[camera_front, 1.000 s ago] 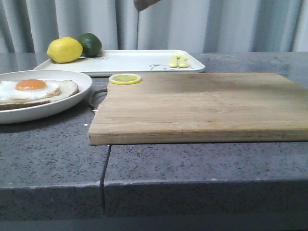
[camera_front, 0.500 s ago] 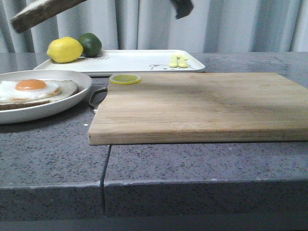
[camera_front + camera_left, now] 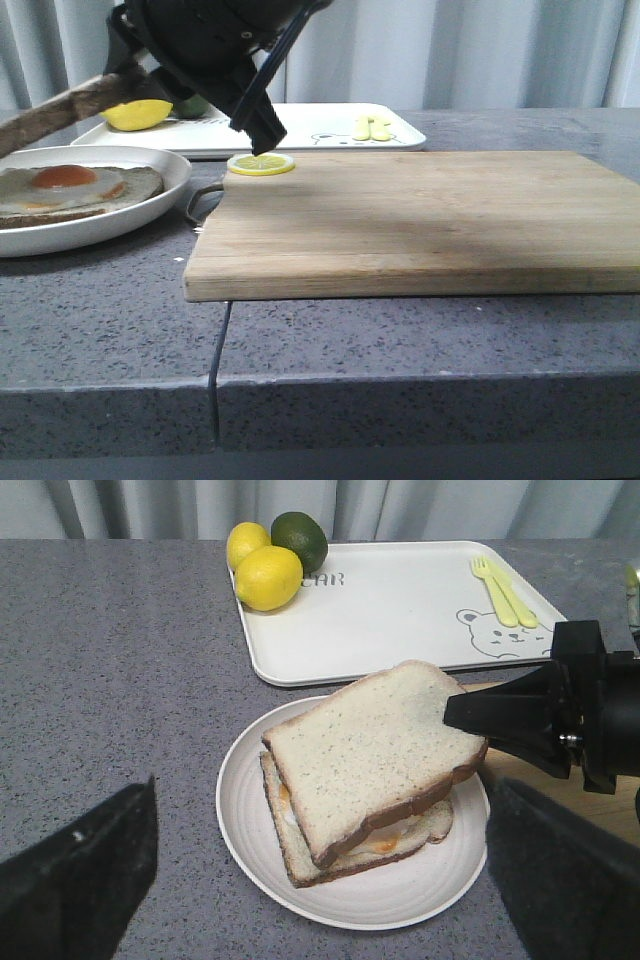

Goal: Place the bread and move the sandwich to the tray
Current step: 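Lower the bread onto the egg toast and open the right gripper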

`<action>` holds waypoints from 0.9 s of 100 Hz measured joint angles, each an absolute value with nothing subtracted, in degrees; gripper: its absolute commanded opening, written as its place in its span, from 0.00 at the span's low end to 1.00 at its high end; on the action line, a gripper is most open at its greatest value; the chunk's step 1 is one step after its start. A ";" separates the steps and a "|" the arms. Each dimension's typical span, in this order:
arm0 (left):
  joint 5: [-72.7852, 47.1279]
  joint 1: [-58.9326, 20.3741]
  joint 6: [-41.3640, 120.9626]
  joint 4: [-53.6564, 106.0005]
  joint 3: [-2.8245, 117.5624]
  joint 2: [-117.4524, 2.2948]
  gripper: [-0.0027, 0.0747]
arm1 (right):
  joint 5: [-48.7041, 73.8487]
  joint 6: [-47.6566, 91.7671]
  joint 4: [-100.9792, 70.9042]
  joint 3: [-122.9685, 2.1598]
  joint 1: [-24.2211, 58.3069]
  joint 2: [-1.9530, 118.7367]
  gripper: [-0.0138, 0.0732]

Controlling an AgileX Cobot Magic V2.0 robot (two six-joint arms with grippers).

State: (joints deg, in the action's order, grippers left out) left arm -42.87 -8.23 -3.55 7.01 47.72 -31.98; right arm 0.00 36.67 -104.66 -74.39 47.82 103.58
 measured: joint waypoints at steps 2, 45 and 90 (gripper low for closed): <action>-42.87 -8.23 -3.55 7.01 47.72 -31.98 0.83 | -0.67 36.67 -104.66 -74.39 47.82 103.58 0.03; -42.87 -8.23 -3.55 7.01 47.72 -31.98 0.83 | -2.11 36.89 -105.07 -73.95 47.82 104.29 0.12; -42.87 -8.23 -3.55 7.01 47.72 -31.98 0.83 | -2.01 40.52 -105.24 -71.36 47.82 104.29 0.61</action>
